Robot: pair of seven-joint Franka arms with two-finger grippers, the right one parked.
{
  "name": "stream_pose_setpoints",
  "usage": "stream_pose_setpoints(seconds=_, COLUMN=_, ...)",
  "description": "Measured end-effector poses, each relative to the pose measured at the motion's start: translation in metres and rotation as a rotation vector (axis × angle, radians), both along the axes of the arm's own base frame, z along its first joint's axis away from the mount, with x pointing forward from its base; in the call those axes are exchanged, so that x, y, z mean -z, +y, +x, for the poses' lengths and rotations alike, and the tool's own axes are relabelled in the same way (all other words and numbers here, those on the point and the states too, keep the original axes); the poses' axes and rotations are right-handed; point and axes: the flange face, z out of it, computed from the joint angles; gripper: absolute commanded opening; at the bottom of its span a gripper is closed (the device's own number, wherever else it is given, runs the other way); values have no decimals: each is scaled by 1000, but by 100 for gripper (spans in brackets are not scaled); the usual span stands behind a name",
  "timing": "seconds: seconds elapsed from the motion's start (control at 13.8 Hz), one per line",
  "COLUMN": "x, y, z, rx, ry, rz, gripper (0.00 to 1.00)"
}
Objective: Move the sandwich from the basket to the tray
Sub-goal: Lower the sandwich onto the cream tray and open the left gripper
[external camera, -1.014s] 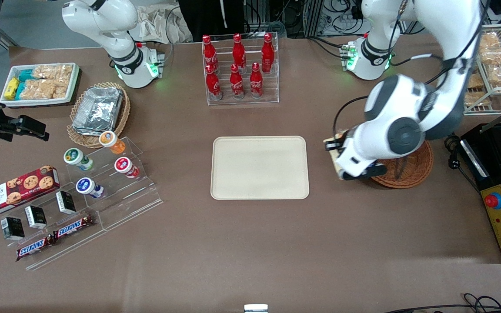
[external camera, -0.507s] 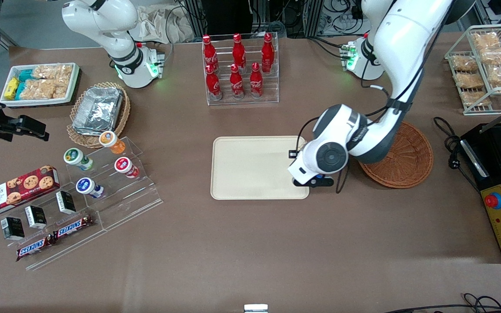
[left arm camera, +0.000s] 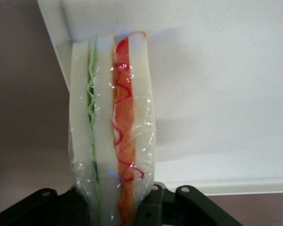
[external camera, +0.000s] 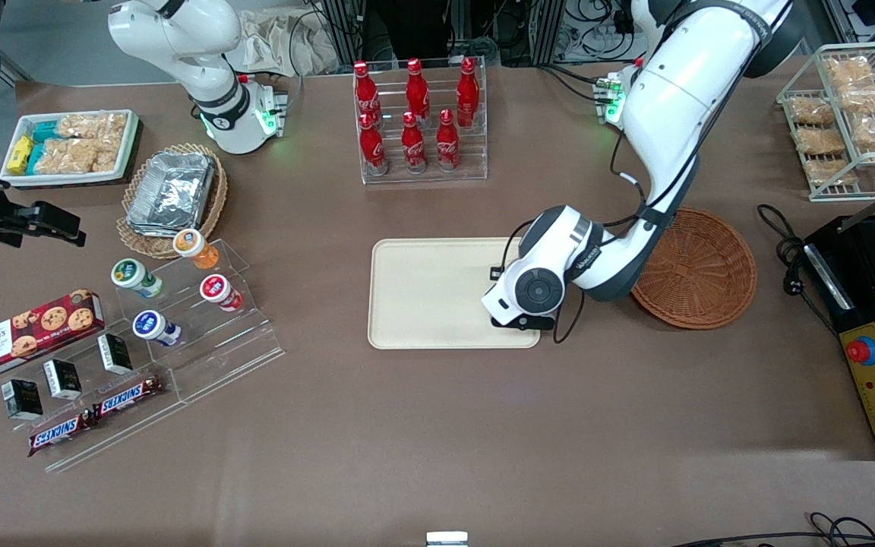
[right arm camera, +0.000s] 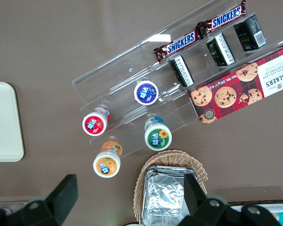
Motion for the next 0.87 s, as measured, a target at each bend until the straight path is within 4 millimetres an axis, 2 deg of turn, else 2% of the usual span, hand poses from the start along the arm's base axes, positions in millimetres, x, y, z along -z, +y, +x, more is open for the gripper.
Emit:
stream_pose_setpoints(seconds=0.07, x=6, y=0, z=0, rx=3, ry=4, rz=4, gripper=34)
stream_pose_setpoints(seconds=0.14, x=11, y=1, z=0, rx=7, ry=5, rz=9, gripper=64)
stream_pose_setpoints(seconds=0.22, x=12, y=1, z=0, rx=8, ry=5, rz=10, gripper=100)
stream_pose_setpoints(seconds=0.51, x=10, y=1, z=3, rx=9, ry=-3, rz=9, gripper=100)
stream_pose_setpoints(seconds=0.65, x=3, y=1, z=8, rx=6, ry=-15, rz=6, gripper=100)
stream_pose_setpoints(seconds=0.8, x=-24, y=4, z=17, rx=4, ry=-34, rz=11, gripper=100)
stream_pose_setpoints(seconds=0.87, x=-46, y=8, z=22, rx=2, ry=-47, rz=19, gripper=100)
